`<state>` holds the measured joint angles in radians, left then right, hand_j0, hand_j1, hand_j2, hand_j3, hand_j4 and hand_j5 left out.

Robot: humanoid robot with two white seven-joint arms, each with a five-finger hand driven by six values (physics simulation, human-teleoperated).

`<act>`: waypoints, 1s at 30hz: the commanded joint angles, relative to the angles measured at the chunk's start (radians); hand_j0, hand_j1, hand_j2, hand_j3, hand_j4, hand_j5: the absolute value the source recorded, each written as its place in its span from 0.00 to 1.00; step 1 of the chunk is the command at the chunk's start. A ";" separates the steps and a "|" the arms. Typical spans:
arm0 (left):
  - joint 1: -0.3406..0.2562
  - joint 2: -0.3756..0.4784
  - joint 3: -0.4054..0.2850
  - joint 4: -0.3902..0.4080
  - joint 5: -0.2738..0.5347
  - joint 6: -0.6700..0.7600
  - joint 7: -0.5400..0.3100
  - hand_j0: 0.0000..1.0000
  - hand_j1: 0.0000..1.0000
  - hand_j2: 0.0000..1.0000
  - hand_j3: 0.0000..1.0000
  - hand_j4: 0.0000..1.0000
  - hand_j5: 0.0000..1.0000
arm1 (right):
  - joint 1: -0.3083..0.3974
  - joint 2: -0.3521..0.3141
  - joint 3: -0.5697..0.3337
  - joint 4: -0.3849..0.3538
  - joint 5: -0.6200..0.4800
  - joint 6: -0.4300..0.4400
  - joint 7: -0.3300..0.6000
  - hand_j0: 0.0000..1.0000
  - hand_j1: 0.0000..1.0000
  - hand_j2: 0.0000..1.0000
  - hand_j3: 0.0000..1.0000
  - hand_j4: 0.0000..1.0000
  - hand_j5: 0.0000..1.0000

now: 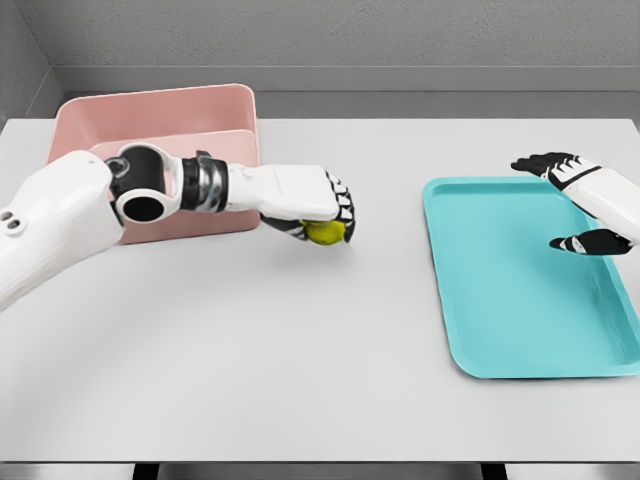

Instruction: Put the tennis from the blue tray into the pink basket with both arms

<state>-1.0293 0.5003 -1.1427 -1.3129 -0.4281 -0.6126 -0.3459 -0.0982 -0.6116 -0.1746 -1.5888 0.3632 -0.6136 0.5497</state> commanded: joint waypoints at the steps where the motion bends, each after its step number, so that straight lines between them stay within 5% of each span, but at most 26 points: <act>1: -0.003 0.014 0.001 0.000 0.011 0.002 0.001 0.57 0.57 0.57 0.57 0.57 0.57 | 0.000 -0.002 -0.002 0.001 -0.007 0.003 -0.001 1.00 1.00 1.00 1.00 1.00 1.00; 20: -0.114 0.152 0.012 0.007 0.088 0.002 0.001 0.57 0.57 0.57 0.57 0.57 0.57 | 0.002 -0.004 -0.002 0.001 -0.007 0.003 -0.001 1.00 1.00 1.00 1.00 1.00 1.00; 30: -0.117 0.253 0.054 0.055 0.101 0.002 0.004 0.57 0.57 0.57 0.57 0.57 0.57 | 0.002 -0.003 -0.002 -0.002 -0.009 0.003 -0.001 1.00 1.00 1.00 1.00 1.00 1.00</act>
<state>-1.1459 0.7323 -1.0996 -1.2736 -0.3363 -0.6132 -0.3444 -0.0966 -0.6135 -0.1762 -1.5897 0.3624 -0.6136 0.5497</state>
